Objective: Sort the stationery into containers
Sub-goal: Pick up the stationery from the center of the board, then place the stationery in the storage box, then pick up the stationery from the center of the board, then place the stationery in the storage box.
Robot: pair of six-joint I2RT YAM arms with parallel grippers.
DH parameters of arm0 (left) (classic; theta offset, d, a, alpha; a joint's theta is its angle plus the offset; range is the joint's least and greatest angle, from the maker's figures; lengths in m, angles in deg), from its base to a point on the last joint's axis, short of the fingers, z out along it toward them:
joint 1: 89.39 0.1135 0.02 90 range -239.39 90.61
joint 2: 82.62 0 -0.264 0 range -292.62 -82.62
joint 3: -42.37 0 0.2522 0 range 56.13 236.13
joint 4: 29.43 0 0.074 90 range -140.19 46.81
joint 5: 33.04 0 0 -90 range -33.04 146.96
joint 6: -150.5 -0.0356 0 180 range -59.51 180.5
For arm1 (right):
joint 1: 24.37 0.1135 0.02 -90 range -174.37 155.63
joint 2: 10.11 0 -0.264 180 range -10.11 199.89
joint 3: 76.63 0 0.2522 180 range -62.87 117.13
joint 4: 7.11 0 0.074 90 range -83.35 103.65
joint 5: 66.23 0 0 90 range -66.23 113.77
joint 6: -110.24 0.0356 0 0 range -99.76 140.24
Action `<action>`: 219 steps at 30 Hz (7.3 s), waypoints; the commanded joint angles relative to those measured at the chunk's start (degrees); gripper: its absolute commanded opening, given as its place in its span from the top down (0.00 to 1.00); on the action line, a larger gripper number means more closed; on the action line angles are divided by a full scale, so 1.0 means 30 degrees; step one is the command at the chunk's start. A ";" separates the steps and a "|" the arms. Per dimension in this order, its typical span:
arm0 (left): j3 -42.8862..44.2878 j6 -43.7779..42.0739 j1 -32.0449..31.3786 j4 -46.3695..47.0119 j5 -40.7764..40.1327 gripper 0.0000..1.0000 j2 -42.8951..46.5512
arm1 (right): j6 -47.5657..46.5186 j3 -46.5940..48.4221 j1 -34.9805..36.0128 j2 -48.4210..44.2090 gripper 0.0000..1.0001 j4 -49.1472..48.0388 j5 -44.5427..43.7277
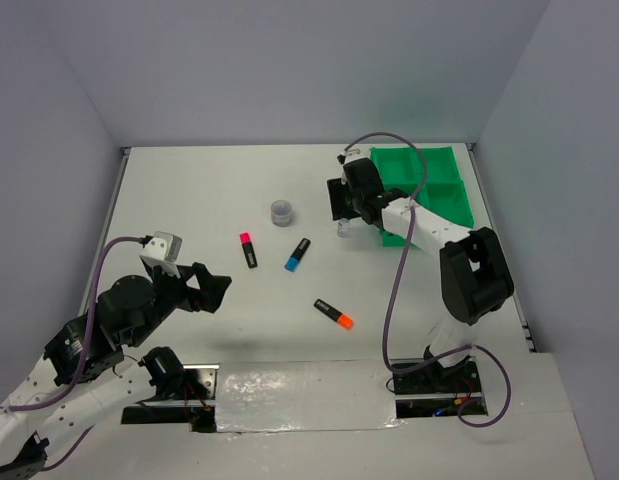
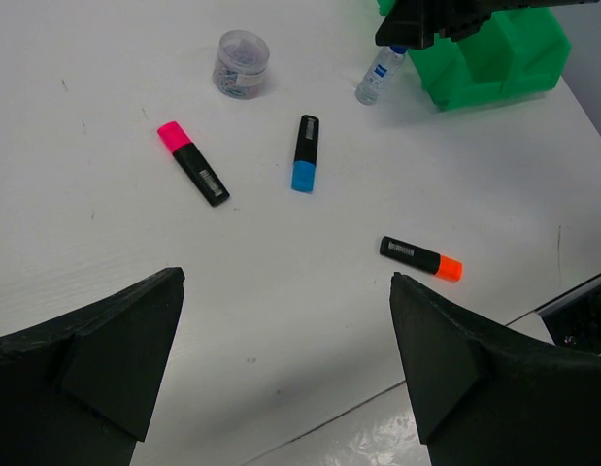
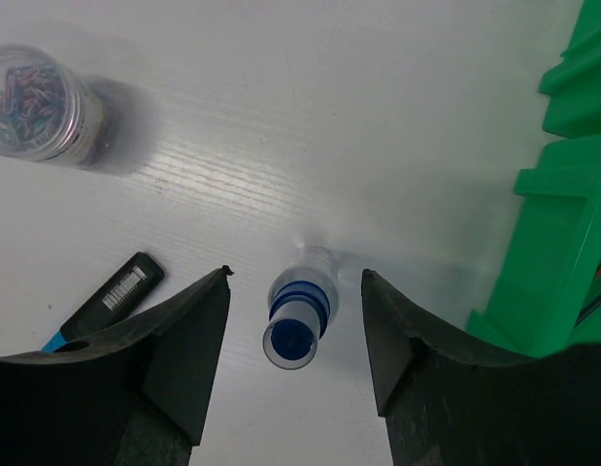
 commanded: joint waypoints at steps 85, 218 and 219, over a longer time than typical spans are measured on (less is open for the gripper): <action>-0.0060 -0.0867 -0.0383 0.1239 0.1076 0.01 0.2042 | 0.1445 1.7136 -0.7450 0.9044 0.14 0.4913 -0.0932; 0.0731 0.1183 0.2488 -0.0840 -0.2820 0.01 -0.1854 | 0.1832 0.7917 -0.6652 -0.0384 0.00 0.5055 0.1556; 0.0731 0.1242 0.2518 -0.0928 -0.2995 0.01 -0.1854 | 0.0985 0.6863 -0.5237 -0.1176 0.00 0.5465 0.1762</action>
